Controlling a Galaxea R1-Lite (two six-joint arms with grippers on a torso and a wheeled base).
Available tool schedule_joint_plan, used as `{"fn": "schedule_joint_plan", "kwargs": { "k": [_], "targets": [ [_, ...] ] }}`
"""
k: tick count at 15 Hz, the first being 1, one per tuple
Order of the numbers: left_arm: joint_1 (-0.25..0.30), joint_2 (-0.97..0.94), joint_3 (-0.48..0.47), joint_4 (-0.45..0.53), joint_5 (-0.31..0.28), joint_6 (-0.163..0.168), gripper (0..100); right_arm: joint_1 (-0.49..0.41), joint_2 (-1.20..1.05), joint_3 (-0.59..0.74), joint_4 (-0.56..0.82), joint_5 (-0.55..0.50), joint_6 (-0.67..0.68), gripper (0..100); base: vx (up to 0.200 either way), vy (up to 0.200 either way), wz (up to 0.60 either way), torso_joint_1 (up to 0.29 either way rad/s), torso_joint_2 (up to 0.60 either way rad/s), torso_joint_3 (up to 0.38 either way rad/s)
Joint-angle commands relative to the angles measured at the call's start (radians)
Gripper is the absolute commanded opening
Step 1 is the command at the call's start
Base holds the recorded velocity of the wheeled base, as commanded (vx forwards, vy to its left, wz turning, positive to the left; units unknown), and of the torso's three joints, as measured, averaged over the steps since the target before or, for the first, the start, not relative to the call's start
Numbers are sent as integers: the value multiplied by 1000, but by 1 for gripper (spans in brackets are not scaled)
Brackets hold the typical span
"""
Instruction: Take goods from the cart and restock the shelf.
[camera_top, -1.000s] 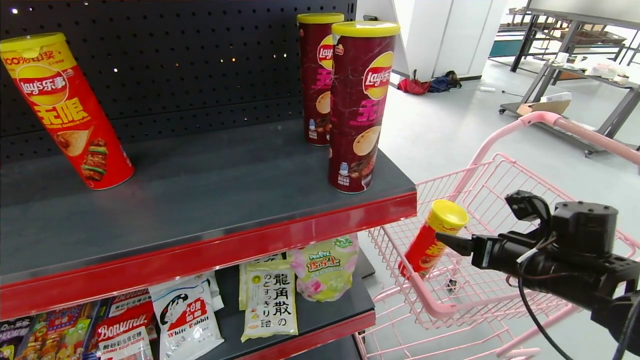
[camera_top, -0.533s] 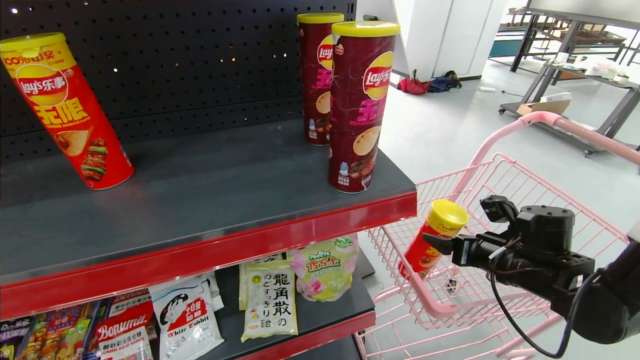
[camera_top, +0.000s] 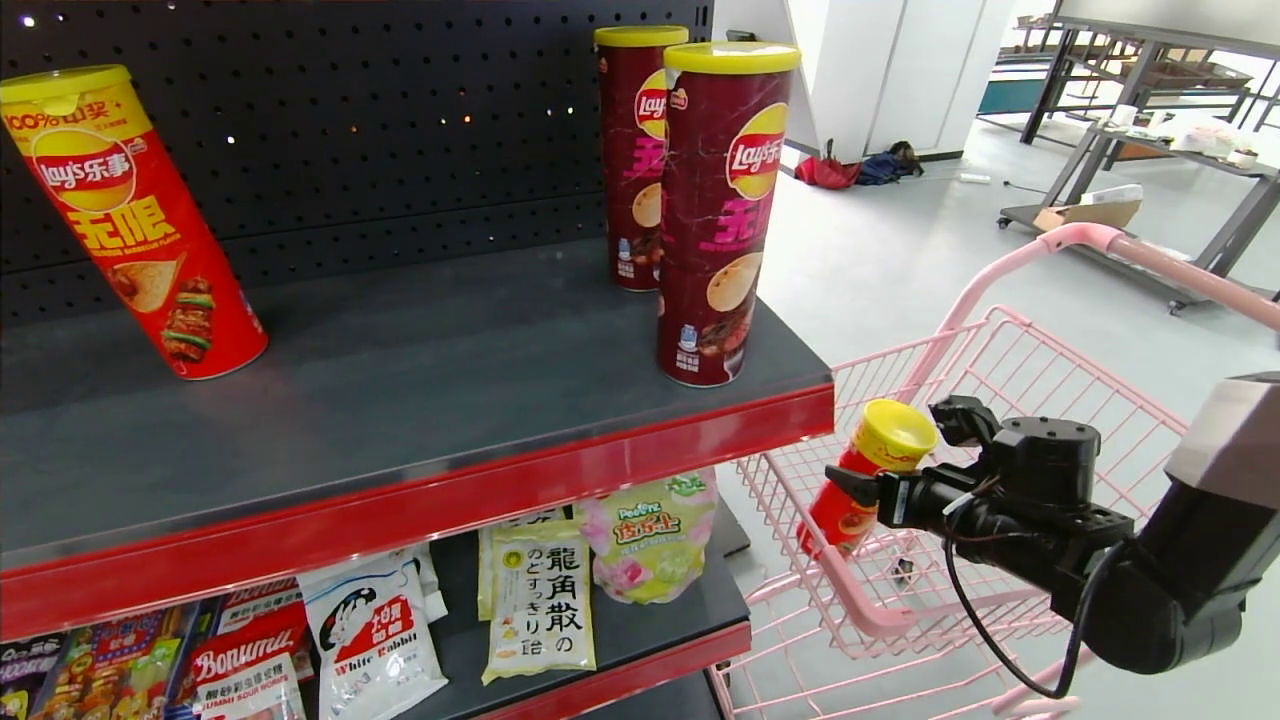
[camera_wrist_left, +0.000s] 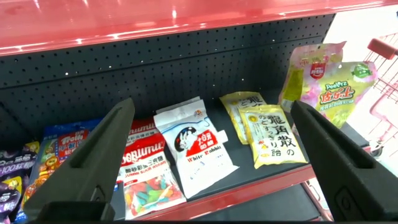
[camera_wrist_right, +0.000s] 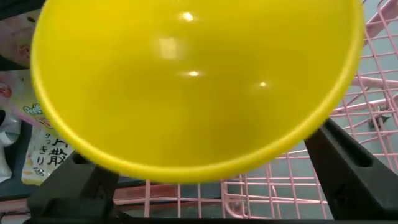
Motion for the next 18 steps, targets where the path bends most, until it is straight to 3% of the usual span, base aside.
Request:
{"fn": "schedule_joint_plan", "kwargs": {
  "k": [1, 6, 7, 12, 15, 17, 18],
  "targets": [
    [0, 1, 0, 1, 0, 0, 100, 0, 15, -17, -2, 1, -1, 100, 0, 0, 0, 0, 0, 0],
    [0, 1, 0, 1, 0, 0, 100, 3, 38, -46, -4, 1, 2, 100, 0, 0, 0, 0, 0, 0],
    [0, 1, 0, 0, 0, 0, 100, 3, 43, -52, -4, -1, 2, 0, 0, 0, 0, 0, 0, 0],
    [0, 1, 0, 0, 0, 0, 100, 9, 73, -68, -19, -12, 7, 0, 0, 0, 0, 0, 0, 0],
    [0, 1, 0, 1, 0, -1, 100, 6, 33, -71, -44, -68, -9, 0, 0, 0, 0, 0, 0, 0],
    [0, 1, 0, 1, 0, -1, 100, -26, -146, -167, 110, -79, -91, 0, 0, 0, 0, 0, 0, 0],
    [0, 1, 0, 1, 2, -3, 100, -49, -287, -255, 280, -81, -108, 0, 0, 0, 0, 0, 0, 0]
  ]
}}
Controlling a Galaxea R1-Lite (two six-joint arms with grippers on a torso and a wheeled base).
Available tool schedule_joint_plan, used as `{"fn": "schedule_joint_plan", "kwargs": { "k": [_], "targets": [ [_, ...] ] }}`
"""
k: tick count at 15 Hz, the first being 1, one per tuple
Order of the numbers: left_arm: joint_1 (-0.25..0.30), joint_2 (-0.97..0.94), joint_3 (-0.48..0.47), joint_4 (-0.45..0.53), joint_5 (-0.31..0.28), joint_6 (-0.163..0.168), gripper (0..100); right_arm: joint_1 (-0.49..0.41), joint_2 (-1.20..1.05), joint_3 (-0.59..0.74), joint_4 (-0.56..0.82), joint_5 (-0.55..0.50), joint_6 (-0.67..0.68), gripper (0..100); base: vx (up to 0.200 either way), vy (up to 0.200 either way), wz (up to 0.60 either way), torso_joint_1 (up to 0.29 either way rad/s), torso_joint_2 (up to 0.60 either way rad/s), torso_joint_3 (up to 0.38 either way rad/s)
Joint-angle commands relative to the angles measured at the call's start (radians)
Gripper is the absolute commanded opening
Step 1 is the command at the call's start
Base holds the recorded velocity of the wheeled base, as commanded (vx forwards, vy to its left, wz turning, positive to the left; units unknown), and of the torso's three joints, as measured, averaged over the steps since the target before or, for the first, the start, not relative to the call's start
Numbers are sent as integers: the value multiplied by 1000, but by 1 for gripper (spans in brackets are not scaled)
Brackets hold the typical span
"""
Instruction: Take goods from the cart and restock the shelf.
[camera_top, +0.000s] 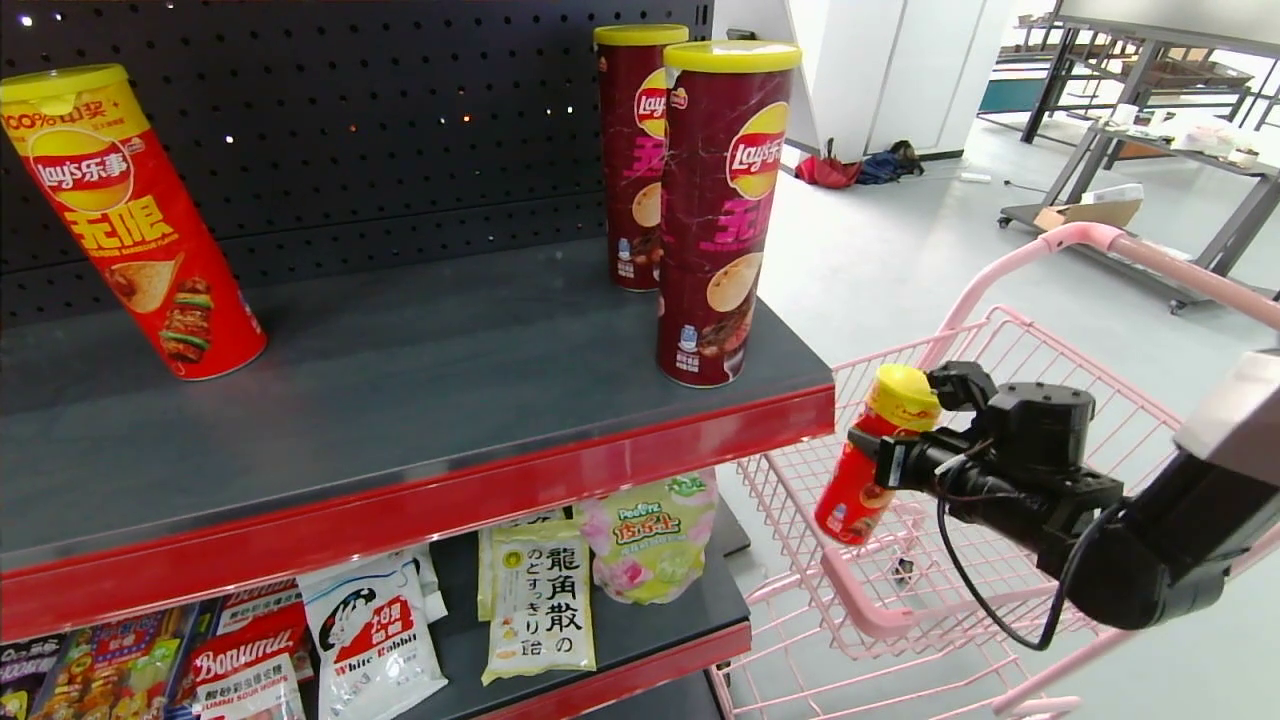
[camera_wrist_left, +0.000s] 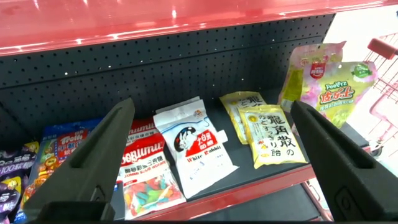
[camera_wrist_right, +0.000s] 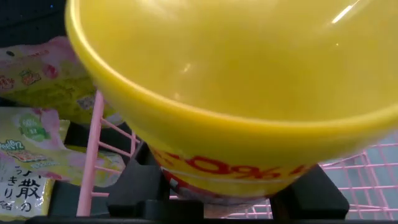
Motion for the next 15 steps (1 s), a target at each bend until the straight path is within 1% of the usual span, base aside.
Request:
{"fn": "schedule_joint_plan", "kwargs": {
  "k": [1, 2, 3, 4, 5, 6, 8, 9, 10, 11, 13, 15],
  "targets": [
    [0, 1, 0, 0, 0, -1, 100, -39, -245, -128, 176, -5, -39, 0, 0, 0, 0, 0, 0, 0],
    [0, 1, 0, 0, 0, -1, 100, -62, -456, -242, 472, -14, -59, 0, 0, 0, 0, 0, 0, 0],
    [0, 1, 0, 0, 0, -1, 100, -75, -588, -302, 709, -58, -99, 0, 0, 0, 0, 0, 0, 0],
    [0, 1, 0, 0, 0, -1, 100, -67, -699, -351, 922, -108, -128, 0, 0, 0, 0, 0, 0, 0],
    [0, 1, 0, 0, 0, -2, 100, -56, -786, -366, 1062, -111, -117, 0, 0, 0, 0, 0, 0, 0],
    [0, 1, 0, 0, 0, -2, 100, -55, -933, -325, 1187, -112, -106, 0, 0, 0, 0, 0, 0, 0],
    [0, 1, 0, 0, 0, -2, 100, -69, -1145, -194, 1279, -120, -131, 0, 0, 0, 0, 0, 0, 0],
    [0, 1, 0, 0, 0, -2, 100, -87, -1205, -159, 1318, -118, -146, 0, 0, 0, 0, 0, 0, 0],
    [0, 1, 0, 0, 0, -2, 100, -128, -1321, -101, 1411, -117, -166, 0, 0, 0, 0, 0, 0, 0],
    [0, 1, 0, 0, 0, -2, 100, -135, -1380, -75, 1443, -118, -178, 0, 0, 0, 0, 0, 0, 0],
    [0, 1, 0, 0, 0, -2, 100, -136, -1444, -47, 1462, -120, -191, 0, 0, 0, 0, 0, 0, 0],
    [0, 1, 0, 0, 0, -2, 100, -147, -1472, -46, 1486, -129, -192, 0, 0, 0, 0, 0, 0, 0]
  ]
}}
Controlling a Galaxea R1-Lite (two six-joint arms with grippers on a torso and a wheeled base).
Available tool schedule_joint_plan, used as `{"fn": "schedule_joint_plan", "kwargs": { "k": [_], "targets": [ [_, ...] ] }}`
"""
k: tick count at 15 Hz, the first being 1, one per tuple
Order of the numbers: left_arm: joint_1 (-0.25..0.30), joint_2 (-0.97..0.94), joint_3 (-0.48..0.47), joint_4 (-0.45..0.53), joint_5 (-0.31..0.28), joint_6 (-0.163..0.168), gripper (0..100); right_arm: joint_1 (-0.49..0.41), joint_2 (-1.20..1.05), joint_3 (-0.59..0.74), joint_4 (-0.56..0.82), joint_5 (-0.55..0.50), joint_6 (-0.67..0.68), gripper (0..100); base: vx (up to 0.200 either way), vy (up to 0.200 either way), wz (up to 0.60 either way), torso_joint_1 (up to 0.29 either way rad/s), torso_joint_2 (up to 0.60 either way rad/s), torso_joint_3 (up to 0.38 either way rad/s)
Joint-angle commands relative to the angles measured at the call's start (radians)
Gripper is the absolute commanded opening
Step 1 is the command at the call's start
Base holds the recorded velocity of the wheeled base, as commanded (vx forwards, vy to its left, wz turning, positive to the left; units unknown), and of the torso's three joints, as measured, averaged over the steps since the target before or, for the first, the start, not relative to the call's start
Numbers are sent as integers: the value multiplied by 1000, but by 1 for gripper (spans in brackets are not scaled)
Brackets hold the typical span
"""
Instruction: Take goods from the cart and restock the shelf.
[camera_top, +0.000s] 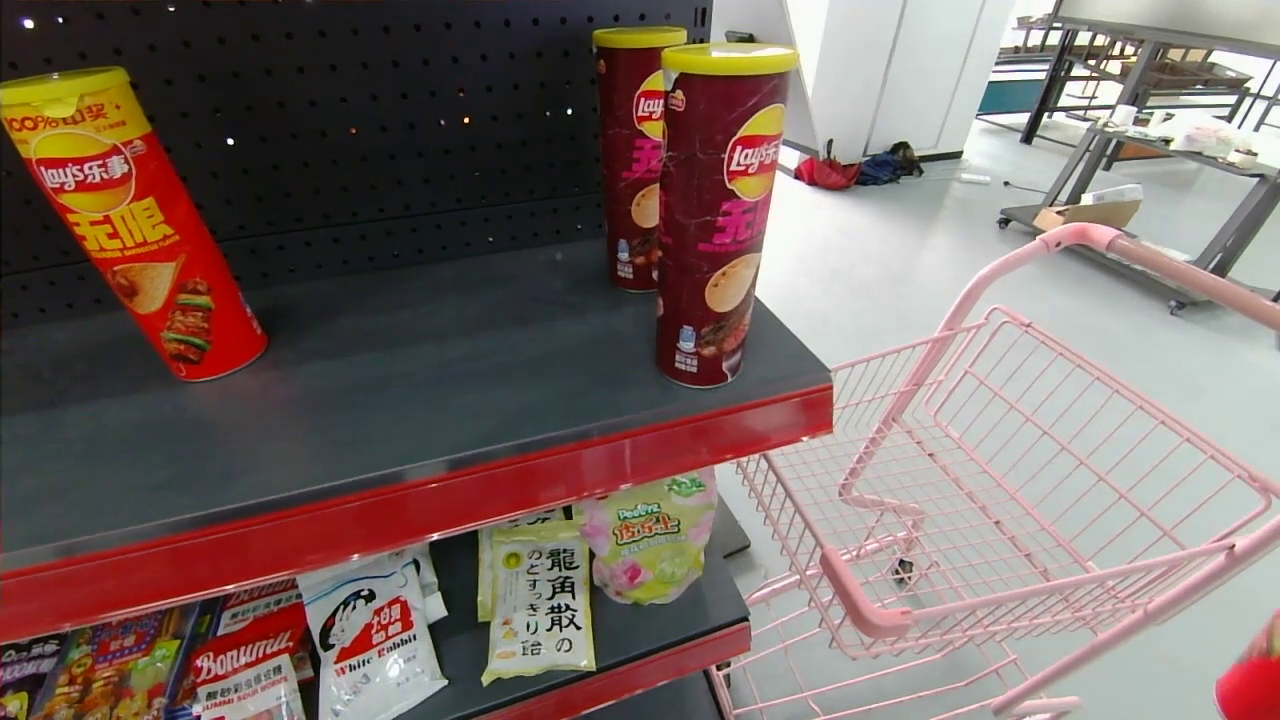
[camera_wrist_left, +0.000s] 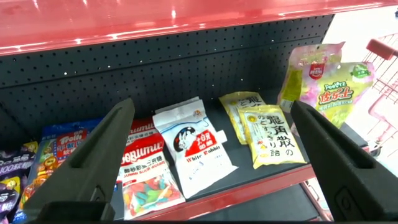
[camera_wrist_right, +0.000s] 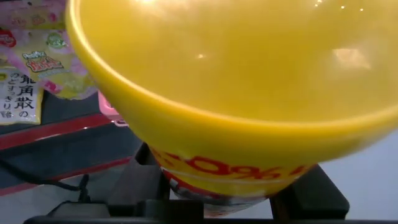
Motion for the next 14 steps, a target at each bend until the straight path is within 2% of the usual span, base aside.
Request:
{"fn": "schedule_joint_plan", "kwargs": {
  "k": [1, 4, 14],
  "targets": [
    [0, 1, 0, -1, 0, 0, 100, -9, -101, 17, 7, -1, -2, 0, 0, 0, 0, 12, -51, -41],
    [0, 1, 0, -1, 0, 0, 100, -9, -100, 17, 7, -1, -2, 0, 0, 0, 0, 120, -372, -240],
    [0, 1, 0, 0, 0, 0, 100, -5, -75, 34, 5, 5, -7, 0, 0, 0, 0, 204, -527, -329]
  ]
}}
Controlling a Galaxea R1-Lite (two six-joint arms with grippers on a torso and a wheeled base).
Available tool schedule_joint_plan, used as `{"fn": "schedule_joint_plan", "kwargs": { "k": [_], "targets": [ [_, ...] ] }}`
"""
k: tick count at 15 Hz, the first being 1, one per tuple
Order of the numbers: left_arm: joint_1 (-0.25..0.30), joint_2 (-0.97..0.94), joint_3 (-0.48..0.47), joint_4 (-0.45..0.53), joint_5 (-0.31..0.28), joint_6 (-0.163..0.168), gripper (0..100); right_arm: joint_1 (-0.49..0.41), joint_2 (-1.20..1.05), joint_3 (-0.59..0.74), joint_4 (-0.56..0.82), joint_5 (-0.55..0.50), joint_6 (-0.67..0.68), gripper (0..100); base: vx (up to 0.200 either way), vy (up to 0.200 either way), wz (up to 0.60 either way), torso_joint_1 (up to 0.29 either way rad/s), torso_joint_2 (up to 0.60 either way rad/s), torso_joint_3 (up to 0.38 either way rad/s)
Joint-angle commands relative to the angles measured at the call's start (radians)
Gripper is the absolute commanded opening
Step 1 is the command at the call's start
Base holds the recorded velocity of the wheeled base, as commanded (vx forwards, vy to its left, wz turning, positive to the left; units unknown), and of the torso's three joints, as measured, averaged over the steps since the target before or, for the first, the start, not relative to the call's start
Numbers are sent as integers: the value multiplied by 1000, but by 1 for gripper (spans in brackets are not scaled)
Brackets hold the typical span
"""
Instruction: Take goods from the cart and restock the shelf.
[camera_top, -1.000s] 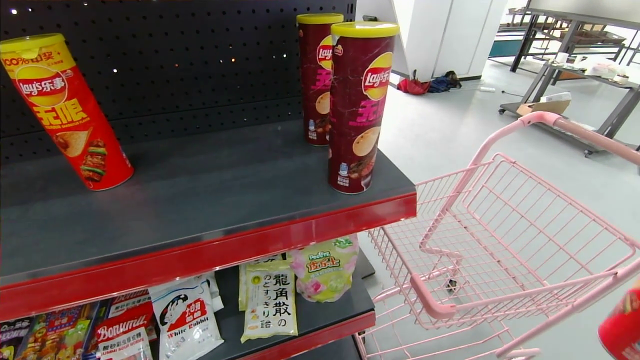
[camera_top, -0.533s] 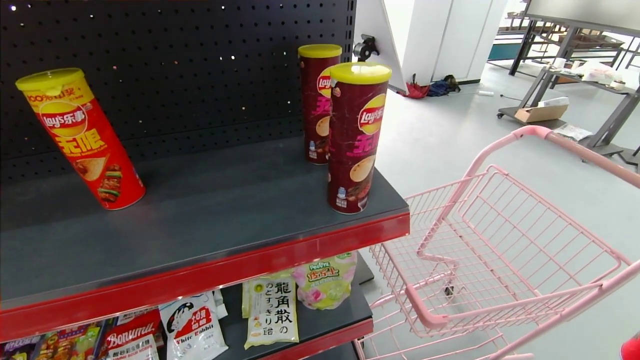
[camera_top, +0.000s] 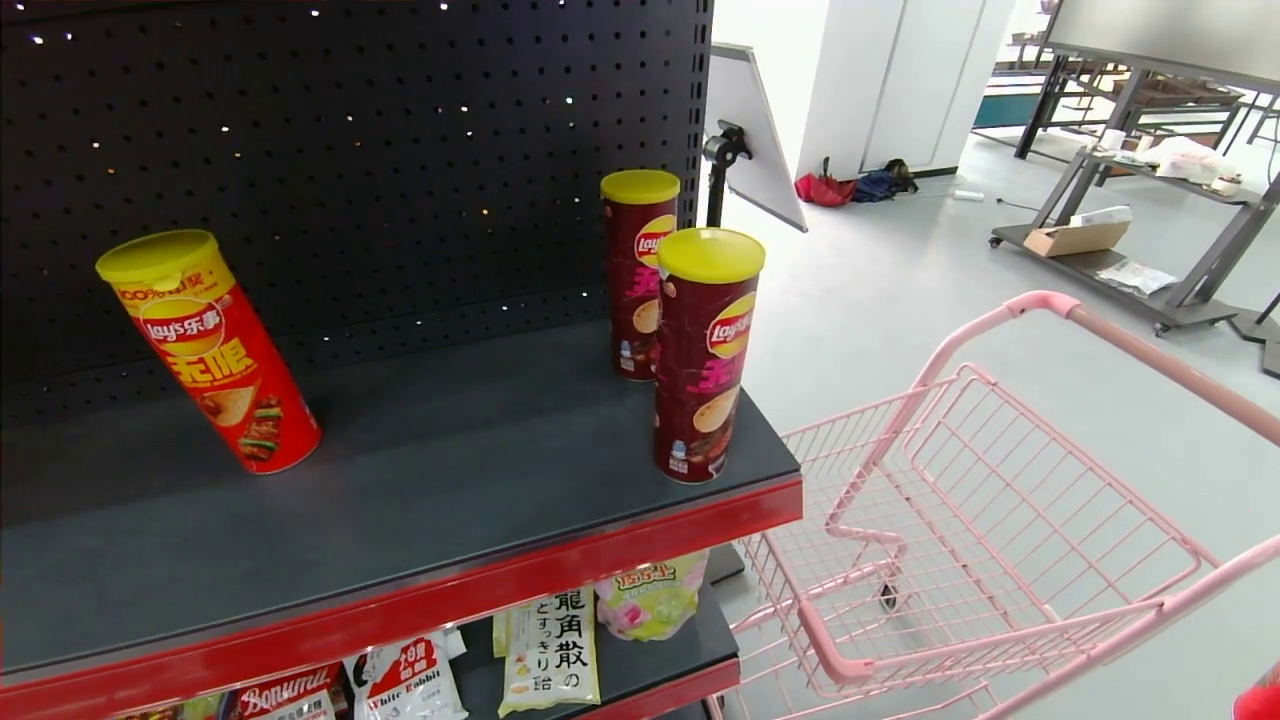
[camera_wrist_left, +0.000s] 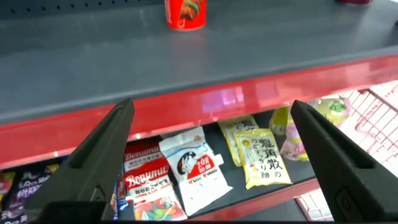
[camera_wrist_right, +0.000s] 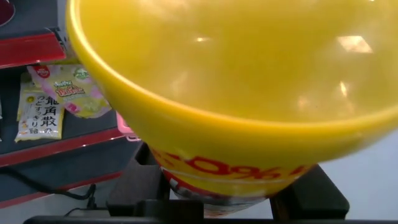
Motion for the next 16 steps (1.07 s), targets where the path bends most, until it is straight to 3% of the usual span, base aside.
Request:
{"fn": "schedule_joint_plan", "kwargs": {
  "k": [1, 11, 16],
  "targets": [
    [0, 1, 0, 0, 0, 0, 100, 0, 21, 0, -1, -1, -1, 0, 0, 0, 0, 163, -393, -227],
    [0, 1, 0, 0, 0, 0, 100, -3, 67, 2, -10, -6, -8, 0, 0, 0, 0, 155, -356, -202],
    [0, 1, 0, 0, 0, 1, 100, -5, 62, 16, -10, -6, -8, 0, 0, 0, 600, 16, -28, -22]
  ]
}}
